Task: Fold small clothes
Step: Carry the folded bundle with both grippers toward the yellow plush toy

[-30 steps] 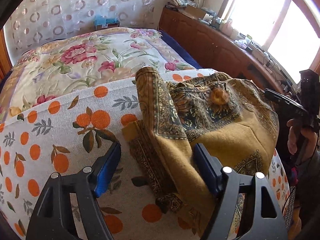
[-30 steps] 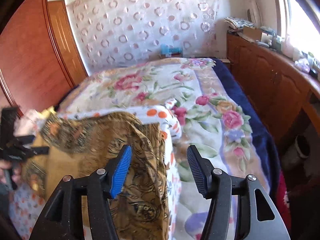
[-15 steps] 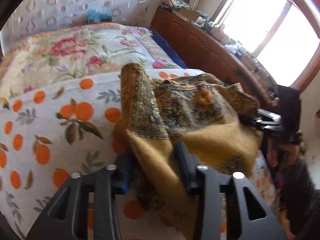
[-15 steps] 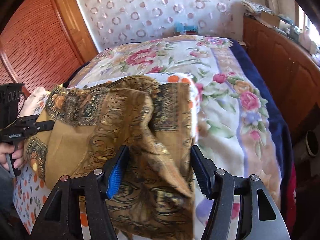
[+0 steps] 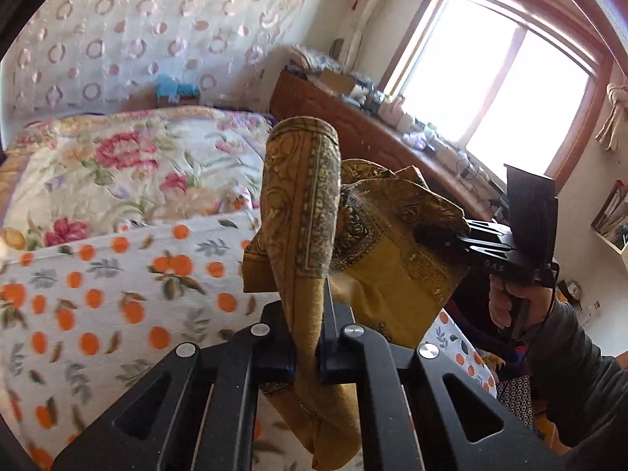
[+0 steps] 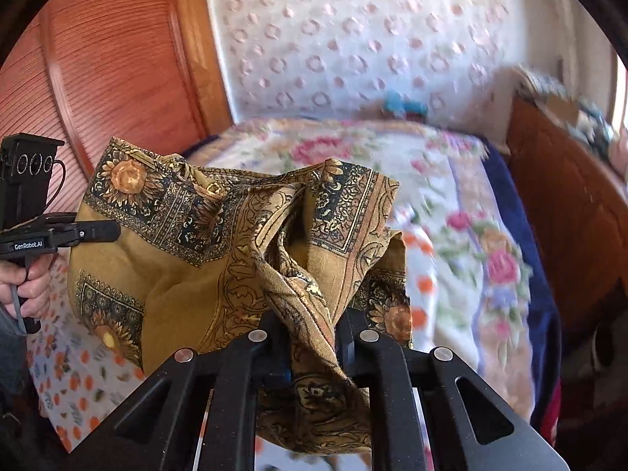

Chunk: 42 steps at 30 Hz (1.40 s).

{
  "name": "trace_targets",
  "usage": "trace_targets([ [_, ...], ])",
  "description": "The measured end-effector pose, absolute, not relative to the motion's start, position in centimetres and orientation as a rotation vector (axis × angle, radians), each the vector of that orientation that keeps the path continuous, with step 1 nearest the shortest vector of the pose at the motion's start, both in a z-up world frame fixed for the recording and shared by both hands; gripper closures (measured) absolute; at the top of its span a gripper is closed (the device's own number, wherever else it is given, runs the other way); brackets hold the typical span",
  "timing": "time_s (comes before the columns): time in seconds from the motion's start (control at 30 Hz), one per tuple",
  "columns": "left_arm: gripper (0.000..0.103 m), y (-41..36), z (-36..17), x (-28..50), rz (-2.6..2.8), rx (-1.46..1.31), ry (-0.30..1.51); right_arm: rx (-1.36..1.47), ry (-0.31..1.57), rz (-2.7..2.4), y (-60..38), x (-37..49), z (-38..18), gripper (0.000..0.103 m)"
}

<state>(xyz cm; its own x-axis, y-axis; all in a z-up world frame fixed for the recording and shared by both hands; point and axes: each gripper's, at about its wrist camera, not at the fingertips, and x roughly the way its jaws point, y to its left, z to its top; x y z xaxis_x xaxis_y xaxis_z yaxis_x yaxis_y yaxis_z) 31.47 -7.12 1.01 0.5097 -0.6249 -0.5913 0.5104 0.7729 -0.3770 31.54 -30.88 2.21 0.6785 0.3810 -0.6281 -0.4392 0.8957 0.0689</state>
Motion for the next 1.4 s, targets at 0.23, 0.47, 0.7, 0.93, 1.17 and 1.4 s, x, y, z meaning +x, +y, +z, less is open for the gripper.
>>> trace_targets([
  [0.23, 0.095, 3.4, 4.4, 26.9, -0.512, -0.179, 0.666, -0.191, 0.575, 0.630, -21.1, 31.8, 6.0, 0.089],
  [0.47, 0.095, 12.9, 5.7, 23.5, -0.321, -0.194, 0.603, -0.279, 0.518, 0.799, -8.7, 34.7, 7.2, 0.089],
  [0.7, 0.095, 18.8, 4.7, 22.7, -0.188, -0.211, 0.591, -0.365, 0.497, 0.893, 0.2, 38.5, 6.3, 0.089],
  [0.93, 0.095, 21.0, 3.0, 22.1, -0.106, -0.238, 0.581, -0.411, 0.498, 0.935, 4.1, 43.2, 6.0, 0.089],
  [1.17, 0.095, 21.5, -1.9, 22.1, -0.078, -0.340, 0.653, -0.495, 0.566, 0.949, 9.8, 46.6, 2.9, 0.089],
  [1.4, 0.093, 22.0, -4.5, 22.3, 0.042, -0.319, 0.702, -0.539, 0.615, 0.848, 14.8, 49.9, -2.0, 0.073],
])
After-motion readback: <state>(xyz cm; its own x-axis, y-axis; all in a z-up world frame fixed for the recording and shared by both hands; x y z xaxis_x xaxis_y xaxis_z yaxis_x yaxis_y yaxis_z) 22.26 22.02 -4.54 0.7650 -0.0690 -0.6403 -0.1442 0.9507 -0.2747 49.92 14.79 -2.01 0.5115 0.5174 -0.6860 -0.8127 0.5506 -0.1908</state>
